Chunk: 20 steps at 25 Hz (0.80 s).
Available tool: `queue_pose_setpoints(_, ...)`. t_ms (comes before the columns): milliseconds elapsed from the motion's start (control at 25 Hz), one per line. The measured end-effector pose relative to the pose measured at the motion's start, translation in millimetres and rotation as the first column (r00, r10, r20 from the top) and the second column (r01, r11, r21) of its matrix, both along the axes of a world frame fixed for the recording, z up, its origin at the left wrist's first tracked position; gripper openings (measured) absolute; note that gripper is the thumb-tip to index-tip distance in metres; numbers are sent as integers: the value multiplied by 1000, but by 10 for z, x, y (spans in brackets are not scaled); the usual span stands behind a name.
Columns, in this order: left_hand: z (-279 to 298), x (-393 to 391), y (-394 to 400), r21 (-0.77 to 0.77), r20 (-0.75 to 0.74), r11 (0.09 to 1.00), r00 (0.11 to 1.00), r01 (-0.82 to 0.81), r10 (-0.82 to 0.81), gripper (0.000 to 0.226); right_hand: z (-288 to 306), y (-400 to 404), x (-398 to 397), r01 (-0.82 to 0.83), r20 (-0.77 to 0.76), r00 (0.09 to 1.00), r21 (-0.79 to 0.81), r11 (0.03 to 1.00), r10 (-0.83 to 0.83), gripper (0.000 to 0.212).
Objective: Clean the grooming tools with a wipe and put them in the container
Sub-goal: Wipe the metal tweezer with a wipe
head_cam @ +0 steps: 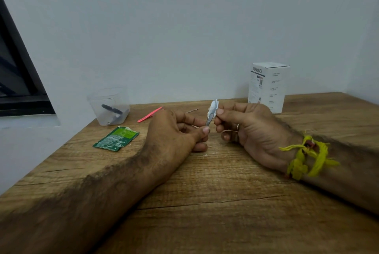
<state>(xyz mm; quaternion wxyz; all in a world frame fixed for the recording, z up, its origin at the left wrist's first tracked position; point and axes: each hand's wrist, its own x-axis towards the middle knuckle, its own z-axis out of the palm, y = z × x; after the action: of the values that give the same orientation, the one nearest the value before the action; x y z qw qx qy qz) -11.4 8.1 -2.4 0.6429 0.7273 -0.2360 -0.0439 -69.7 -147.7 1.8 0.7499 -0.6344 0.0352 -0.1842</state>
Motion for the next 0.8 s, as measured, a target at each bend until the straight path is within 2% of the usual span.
queue_pose_setpoints(120, 16, -5, 1, 29, 2, 999, 1000, 21, -22, 11, 4, -43, 15, 14, 0, 1000, 89, 996, -14, 9)
queue_pose_setpoints(280, 9, 3, 9, 44, 28, 998, 999, 43, -44, 12, -8, -65, 33, 37, 3, 999, 130, 991, -38, 8)
queue_pose_setpoints(480, 5, 33, 33, -19, 59, 999, 998, -37, 38, 14, -18, -122, 79, 139, -19, 990, 229, 963, -138, 4)
queue_pose_setpoints(640, 11, 55, 19, -58, 45, 995, 996, -80, 83, 27, -36, -119, 83, 128, -20, 992, 188, 974, -127, 7)
queue_pose_setpoints(800, -2, 72, 10, -49, 50, 996, 996, -72, 75, 26, -16, -59, 83, 164, -13, 987, 78, 983, -163, 5)
